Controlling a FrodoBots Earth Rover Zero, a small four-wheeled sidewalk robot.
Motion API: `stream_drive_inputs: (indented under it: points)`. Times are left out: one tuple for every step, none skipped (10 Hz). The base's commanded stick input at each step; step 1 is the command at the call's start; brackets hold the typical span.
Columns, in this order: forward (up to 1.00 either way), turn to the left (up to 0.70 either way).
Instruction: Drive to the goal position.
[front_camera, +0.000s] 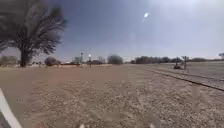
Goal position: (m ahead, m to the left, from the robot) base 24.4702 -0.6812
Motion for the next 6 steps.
stream_drive_inputs:
  points:
    - [0.70,0.00]
    - [0.70,0.00]
    - [0.70,0.00]
    - [0.70,0.00]
    - [0.70,0.00]
    - [0.70,0.00]
